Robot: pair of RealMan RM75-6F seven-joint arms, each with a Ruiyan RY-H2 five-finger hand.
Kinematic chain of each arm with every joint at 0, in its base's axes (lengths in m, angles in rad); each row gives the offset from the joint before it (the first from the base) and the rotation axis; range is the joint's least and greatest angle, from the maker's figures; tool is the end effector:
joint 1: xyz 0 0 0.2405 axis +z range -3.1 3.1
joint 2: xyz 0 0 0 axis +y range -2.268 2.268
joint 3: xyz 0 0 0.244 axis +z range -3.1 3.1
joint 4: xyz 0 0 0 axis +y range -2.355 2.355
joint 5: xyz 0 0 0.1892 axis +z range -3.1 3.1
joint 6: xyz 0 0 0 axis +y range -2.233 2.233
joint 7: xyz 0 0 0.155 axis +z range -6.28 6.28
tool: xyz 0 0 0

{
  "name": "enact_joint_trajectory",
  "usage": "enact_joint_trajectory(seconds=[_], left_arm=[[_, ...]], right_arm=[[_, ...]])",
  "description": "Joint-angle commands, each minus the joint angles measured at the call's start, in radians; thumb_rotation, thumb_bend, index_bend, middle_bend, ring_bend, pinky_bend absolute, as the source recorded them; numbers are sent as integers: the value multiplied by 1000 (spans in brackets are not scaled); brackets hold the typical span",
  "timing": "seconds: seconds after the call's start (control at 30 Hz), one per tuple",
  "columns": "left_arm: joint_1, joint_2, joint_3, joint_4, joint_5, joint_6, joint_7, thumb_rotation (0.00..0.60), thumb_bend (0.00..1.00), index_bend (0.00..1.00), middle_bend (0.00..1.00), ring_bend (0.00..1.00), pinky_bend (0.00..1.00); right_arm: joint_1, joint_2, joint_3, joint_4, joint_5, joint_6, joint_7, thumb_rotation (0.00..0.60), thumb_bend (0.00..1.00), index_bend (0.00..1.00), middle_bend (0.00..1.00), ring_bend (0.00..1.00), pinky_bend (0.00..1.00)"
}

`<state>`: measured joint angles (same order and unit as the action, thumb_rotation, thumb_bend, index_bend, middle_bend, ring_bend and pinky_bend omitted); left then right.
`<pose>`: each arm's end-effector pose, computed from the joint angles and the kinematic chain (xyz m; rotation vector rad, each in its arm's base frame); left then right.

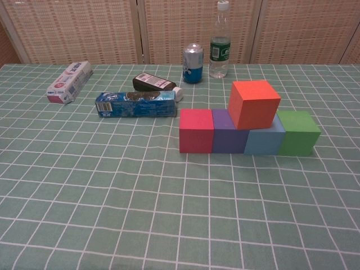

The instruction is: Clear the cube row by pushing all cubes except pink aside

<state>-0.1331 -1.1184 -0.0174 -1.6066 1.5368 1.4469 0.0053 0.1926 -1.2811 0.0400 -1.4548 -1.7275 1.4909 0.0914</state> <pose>-0.2838 0.1967 0.1612 -1.4862 -0.8997 -0.9069 -0.2533 -0.2130 0.1215 1.6153 -0.8176 1.1608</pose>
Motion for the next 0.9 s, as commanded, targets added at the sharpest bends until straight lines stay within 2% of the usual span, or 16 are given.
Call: enact_joint_trajectory(seconds=[0.03, 0.2, 0.43, 0.9], left_arm=[[-1, 1, 0, 0, 0, -2, -5, 600, 428, 40, 0, 43, 408], [-1, 2, 2, 1, 4, -1, -7, 600, 428, 40, 0, 43, 409], [-2, 4, 5, 3, 7, -4, -15, 600, 427, 40, 0, 42, 409], [-4, 6, 5, 0, 4, -8, -15, 600, 428, 40, 0, 43, 408]], right_arm=[[88, -46, 29, -12, 14, -107, -17, 600, 116, 36, 48, 0, 157], [162, -124, 58, 28, 28, -181, -66, 600, 116, 49, 48, 0, 149], [226, -203, 95, 70, 61, -214, -94, 600, 115, 61, 48, 0, 6], [358, -332, 155, 208, 173, -342, -37, 600, 115, 105, 43, 0, 0]])
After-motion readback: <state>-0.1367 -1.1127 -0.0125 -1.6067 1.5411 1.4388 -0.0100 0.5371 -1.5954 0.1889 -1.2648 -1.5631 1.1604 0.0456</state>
